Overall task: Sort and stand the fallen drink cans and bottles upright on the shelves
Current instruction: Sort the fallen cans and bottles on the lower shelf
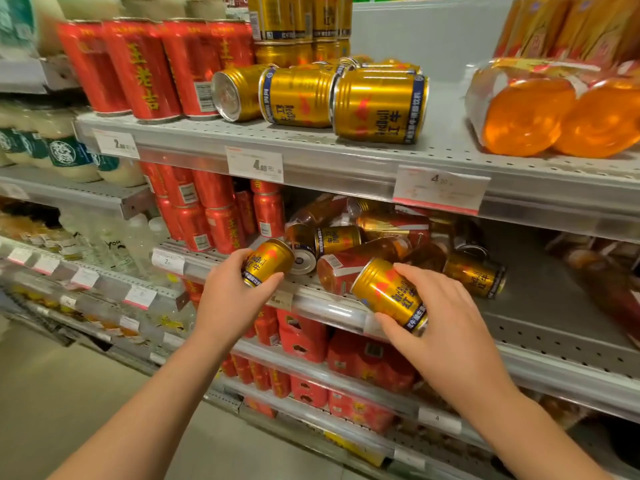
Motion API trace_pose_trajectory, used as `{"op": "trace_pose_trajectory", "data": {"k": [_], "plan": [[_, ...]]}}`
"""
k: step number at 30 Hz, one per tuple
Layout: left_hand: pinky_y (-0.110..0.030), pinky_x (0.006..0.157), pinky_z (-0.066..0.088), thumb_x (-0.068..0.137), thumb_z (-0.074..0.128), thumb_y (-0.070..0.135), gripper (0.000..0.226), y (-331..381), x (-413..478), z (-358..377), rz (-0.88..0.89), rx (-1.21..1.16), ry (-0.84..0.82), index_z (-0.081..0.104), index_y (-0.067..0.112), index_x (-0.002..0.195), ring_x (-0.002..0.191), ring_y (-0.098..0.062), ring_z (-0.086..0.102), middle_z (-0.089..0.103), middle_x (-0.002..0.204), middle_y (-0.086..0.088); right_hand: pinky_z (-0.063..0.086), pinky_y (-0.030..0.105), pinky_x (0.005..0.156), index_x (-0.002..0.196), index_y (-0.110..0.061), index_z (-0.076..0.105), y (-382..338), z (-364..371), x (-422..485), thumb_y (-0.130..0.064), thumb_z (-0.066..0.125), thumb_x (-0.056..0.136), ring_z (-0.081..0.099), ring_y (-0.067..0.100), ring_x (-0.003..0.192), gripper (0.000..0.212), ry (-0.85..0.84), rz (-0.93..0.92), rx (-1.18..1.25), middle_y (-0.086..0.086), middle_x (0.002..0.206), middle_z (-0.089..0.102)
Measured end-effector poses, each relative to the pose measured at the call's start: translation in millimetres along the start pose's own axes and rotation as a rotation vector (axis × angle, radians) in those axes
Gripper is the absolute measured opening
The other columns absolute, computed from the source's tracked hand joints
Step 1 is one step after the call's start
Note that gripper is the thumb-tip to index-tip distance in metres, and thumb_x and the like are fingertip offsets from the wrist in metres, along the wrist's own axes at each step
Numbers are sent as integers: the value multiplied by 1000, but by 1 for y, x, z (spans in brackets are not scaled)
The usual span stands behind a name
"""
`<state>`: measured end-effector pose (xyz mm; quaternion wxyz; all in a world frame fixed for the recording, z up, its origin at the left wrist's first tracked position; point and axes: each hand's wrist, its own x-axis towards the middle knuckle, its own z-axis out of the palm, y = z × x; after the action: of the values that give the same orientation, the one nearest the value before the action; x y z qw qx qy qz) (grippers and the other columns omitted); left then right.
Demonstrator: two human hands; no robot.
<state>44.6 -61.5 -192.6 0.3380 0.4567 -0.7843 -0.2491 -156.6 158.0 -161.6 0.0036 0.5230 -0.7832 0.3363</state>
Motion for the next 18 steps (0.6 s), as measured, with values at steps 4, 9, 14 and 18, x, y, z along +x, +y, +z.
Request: {"op": "trace_pose_trajectory", "data": {"k": [4, 9, 14, 18], "plan": [[-42, 67, 54, 80, 72, 59, 38, -13, 30, -2, -49, 119, 15, 56, 29, 96, 81, -22, 60, 62, 84, 7, 38, 31, 105, 143, -44, 39, -14, 16, 14, -53, 69, 85, 35, -1, 124, 66, -15, -32, 1, -24, 133, 47], [-40, 65, 46, 81, 68, 50, 35, -26, 64, 3, 16, 331, -23, 55, 19, 90, 88, -28, 53, 57, 81, -1, 42, 32, 103, 142, -43, 40, -30, 44, 42, -54, 69, 85, 38, 0, 117, 65, -4, -15, -38, -23, 126, 49], [-46, 87, 51, 84, 74, 46, 71, -42, 95, 7, 184, 435, -96, 52, 12, 142, 107, -37, 56, 65, 121, -14, 44, 32, 95, 143, -45, 38, -50, 78, 76, -59, 65, 84, 44, 8, 110, 66, 11, 33, -63, -19, 116, 53], [-48, 90, 48, 85, 73, 44, 74, -57, 102, 13, 262, 556, -154, 51, 4, 143, 112, -41, 55, 62, 124, -19, 51, 34, 76, 143, -35, 47, -65, 100, 94, -55, 67, 86, 55, 12, 87, 64, 19, 56, -78, -15, 95, 61]]}}
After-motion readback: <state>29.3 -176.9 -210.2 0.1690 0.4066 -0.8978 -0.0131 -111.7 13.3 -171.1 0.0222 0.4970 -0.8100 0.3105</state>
